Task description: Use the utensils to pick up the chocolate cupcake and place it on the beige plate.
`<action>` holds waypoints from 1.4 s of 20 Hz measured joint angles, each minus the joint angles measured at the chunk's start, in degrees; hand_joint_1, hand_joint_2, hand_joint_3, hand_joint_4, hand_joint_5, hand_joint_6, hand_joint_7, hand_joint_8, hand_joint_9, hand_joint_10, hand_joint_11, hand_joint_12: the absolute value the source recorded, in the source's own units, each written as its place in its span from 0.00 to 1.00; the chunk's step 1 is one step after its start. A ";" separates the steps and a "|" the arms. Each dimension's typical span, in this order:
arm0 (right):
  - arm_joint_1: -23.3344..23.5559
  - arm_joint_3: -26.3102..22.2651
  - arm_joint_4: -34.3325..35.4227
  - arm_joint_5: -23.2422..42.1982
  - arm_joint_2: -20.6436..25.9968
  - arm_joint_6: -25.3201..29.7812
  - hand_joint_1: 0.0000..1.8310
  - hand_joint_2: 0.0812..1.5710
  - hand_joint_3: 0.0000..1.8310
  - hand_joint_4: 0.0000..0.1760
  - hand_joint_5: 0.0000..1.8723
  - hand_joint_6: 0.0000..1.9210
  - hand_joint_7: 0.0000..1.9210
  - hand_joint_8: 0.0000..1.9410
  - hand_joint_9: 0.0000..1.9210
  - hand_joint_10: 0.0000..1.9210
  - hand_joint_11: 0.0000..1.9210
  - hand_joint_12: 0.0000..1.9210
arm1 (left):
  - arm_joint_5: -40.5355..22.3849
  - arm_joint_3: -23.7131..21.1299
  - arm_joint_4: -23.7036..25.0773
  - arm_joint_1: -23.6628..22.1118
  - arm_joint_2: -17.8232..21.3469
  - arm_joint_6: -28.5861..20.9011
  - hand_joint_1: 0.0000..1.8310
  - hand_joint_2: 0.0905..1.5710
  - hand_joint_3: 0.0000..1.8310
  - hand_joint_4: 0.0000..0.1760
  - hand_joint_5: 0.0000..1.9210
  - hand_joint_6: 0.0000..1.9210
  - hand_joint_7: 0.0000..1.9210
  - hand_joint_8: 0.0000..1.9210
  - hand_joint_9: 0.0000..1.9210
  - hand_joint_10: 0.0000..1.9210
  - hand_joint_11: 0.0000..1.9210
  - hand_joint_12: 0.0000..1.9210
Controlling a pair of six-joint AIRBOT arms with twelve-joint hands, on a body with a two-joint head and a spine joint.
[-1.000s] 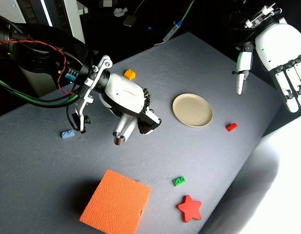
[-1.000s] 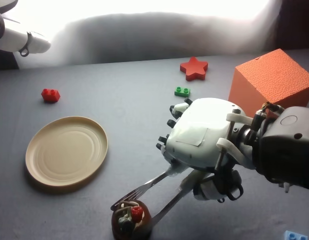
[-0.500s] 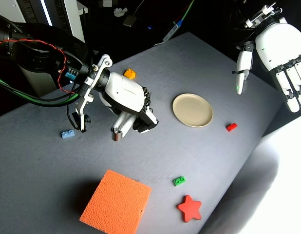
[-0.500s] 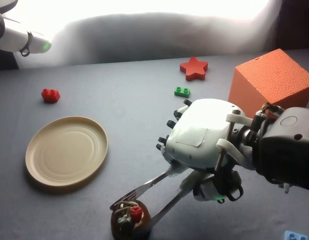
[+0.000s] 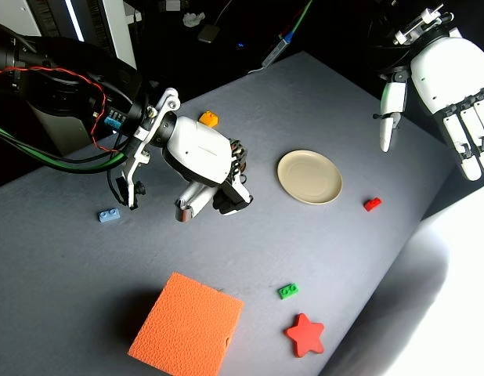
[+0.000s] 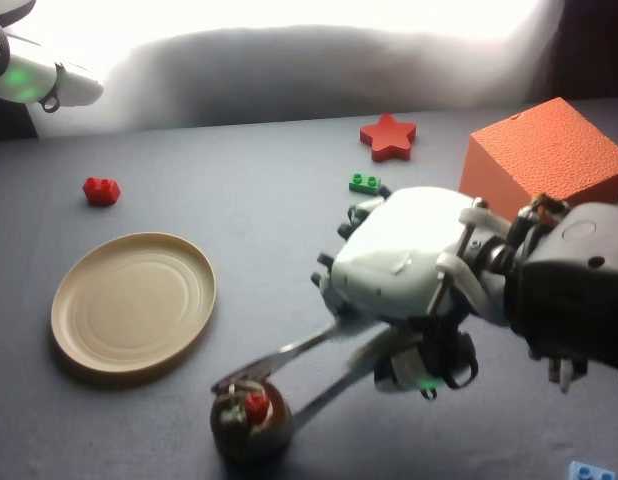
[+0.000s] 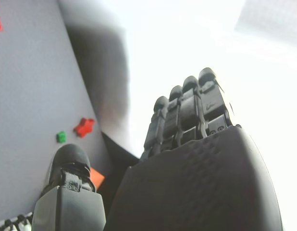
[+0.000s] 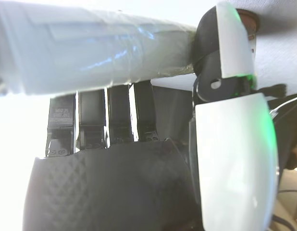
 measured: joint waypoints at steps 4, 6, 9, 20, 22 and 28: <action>3.06 0.00 -0.24 1.27 0.68 1.51 0.65 0.73 0.00 0.01 0.48 0.55 0.46 0.63 0.38 0.49 0.24 0.68 | 0.02 0.02 0.00 0.00 0.00 0.00 0.03 0.71 0.00 0.00 0.00 0.00 0.00 0.00 0.00 0.00 0.00 0.00; 4.26 0.00 -0.04 1.66 0.92 1.70 0.65 0.73 0.00 0.00 0.45 0.58 0.47 0.63 0.39 0.50 0.24 0.69 | 0.00 0.02 0.00 0.00 0.00 0.00 0.03 0.71 0.00 0.00 0.00 0.00 0.00 0.00 0.00 0.00 0.00 0.00; 4.79 0.09 0.00 1.88 0.90 1.84 0.65 0.73 0.00 0.01 0.48 0.55 0.46 0.64 0.37 0.52 0.23 0.70 | 0.00 0.02 0.00 0.00 0.00 0.00 0.03 0.71 0.00 0.00 0.00 0.00 0.00 0.00 0.00 0.00 0.00 0.00; 9.20 12.66 0.31 1.86 -10.49 2.25 0.65 0.73 0.00 0.01 0.46 0.58 0.46 0.64 0.38 0.54 0.23 0.72 | -0.02 0.13 0.02 0.00 -0.02 0.00 0.04 0.70 0.00 0.00 0.00 0.00 0.00 0.00 0.00 0.00 0.00 0.00; 9.25 16.52 0.28 1.84 -13.79 2.27 0.65 0.73 0.00 0.02 0.47 0.57 0.47 0.62 0.38 0.54 0.23 0.72 | 0.09 0.31 0.02 0.00 -0.11 0.00 0.05 0.70 0.00 0.00 0.01 0.00 0.00 0.00 0.00 0.00 0.00 0.00; 9.25 24.00 0.11 -0.48 -20.92 6.45 0.65 0.73 0.00 0.00 0.45 0.59 0.48 0.62 0.37 0.54 0.22 0.71 | -0.13 0.31 0.02 -0.07 -0.50 0.00 0.04 0.71 0.00 0.00 0.00 0.00 0.00 0.00 0.00 0.00 0.00 0.00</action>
